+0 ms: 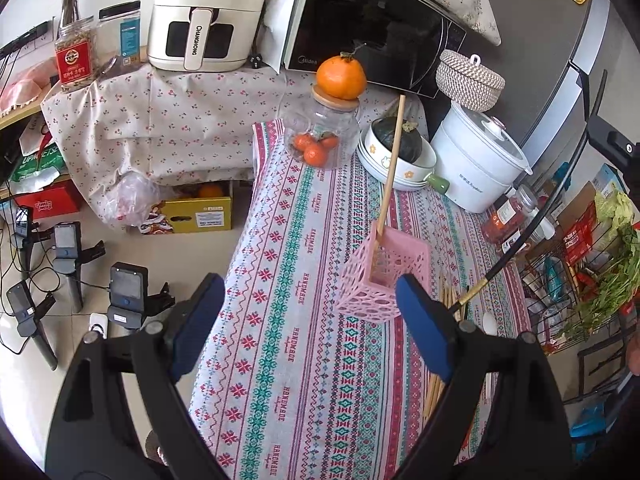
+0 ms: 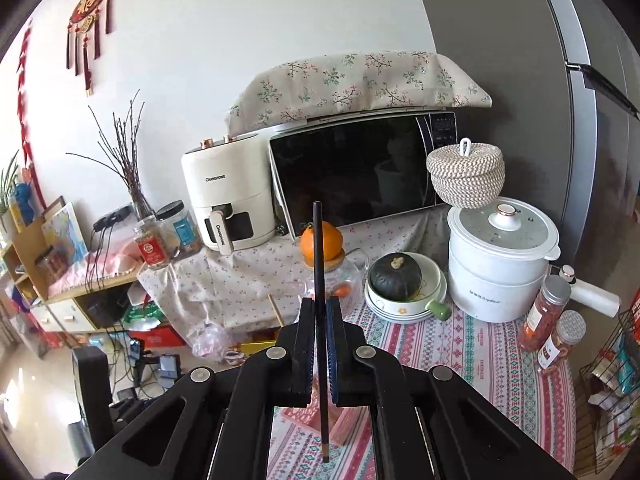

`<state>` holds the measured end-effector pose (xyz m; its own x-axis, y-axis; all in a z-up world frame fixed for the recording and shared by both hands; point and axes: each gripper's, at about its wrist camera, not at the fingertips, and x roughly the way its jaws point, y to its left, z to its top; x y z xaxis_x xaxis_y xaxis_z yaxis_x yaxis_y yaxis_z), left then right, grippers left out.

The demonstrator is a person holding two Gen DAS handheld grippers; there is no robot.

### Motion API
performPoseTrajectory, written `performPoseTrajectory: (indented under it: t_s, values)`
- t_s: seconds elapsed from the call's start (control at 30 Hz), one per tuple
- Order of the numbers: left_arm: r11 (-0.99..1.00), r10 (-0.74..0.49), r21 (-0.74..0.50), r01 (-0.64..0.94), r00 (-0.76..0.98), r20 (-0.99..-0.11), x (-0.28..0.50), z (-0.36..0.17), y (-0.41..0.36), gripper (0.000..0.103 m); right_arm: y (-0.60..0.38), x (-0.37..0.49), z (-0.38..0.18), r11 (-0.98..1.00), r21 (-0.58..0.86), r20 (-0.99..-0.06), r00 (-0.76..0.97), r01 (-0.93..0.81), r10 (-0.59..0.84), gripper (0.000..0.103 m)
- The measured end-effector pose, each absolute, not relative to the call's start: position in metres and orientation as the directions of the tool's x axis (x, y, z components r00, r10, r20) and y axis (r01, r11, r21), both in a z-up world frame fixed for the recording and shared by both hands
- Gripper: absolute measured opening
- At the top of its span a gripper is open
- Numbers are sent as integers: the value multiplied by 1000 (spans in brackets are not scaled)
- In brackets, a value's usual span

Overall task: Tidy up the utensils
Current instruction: 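Carry the black chopstick into the pink basket and open the right tool, then lower the left tool onto the chopstick pile and grasp a wooden chopstick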

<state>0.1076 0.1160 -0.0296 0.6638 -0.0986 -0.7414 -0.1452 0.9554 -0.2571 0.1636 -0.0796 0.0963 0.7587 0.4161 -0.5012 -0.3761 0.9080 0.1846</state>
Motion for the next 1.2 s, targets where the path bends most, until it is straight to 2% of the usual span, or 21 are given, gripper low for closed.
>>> performPoseTrajectory:
  t_s: [0.23,0.6,0.7,0.8,0.87,1.07,1.2]
  values:
    - [955,-94,-255,-150,661,-744,108,-30,116,87,-65,179,76,914,182,-529,747,-364,403,5]
    - [957,-98,-251,-146,651,-753,110,-32,116,87,-61,219,22,919,259,-660,641,-296,392,6]
    - [958,-97,-247,-144,650,-754,110,-33,115,87,-66,223,17,923,267,-675,630,-277,384,10]
    - [959,-94,-242,-145,646,-757,110,-33,113,87,-72,223,18,926,268,-683,626,-265,377,33]
    - [961,-90,-235,-143,645,-759,110,-34,111,87,-77,220,20,929,266,-680,633,-257,370,57]
    - [971,-84,-207,-122,636,-767,108,-35,100,90,-99,203,29,944,224,-682,654,-240,328,85]
    - [975,-81,-193,-112,631,-771,107,-37,91,95,-119,187,26,956,185,-695,658,-226,290,90]
